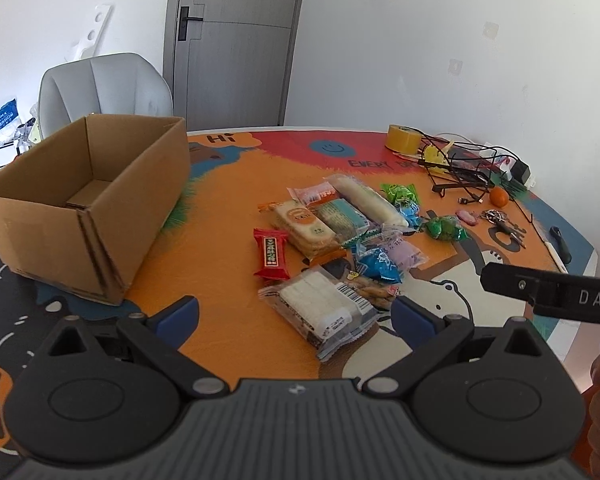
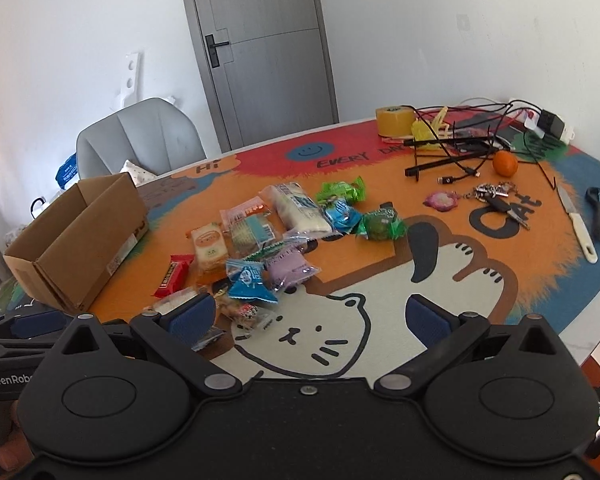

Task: Organize snacks
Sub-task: 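Grasp white bread pack with left tool while right tool grasps small snack bag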

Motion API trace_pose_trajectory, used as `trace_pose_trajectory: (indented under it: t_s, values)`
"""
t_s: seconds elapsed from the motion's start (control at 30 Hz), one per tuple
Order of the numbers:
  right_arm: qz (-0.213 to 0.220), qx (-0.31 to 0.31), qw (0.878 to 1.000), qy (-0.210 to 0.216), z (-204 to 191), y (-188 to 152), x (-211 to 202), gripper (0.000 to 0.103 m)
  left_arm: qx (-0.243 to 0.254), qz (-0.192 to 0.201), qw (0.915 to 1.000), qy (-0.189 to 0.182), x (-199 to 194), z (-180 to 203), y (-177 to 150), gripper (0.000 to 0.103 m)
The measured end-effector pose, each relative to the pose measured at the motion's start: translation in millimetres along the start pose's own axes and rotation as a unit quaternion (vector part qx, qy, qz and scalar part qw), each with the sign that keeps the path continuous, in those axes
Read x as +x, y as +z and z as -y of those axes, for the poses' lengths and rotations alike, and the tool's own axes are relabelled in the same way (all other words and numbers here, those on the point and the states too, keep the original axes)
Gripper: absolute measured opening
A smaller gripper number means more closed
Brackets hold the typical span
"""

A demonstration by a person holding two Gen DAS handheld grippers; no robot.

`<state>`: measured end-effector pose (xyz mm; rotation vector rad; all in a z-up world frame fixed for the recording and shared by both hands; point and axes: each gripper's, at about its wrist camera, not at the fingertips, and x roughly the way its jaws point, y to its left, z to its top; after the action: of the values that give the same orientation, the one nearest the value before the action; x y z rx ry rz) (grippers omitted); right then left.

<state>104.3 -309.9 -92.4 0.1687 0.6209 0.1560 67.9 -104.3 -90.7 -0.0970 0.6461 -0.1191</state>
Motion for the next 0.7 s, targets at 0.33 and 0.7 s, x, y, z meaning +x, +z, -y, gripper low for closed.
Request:
trace_pose_trajectory:
  t_s: [0.33,0.7]
  values:
    - [-0.011,0.022,0.999,0.021,14.1,-8.5,25.7,0.086,-0.013,-0.02,0.9997,-0.009,34.3,12.8,-3.6,0.1]
    - [-0.018,0.05,0.998,0.034,30.4,-10.1,46.2,0.071,-0.026,-0.013,0.9995,-0.009,62.2,21.9,-5.2,0.096]
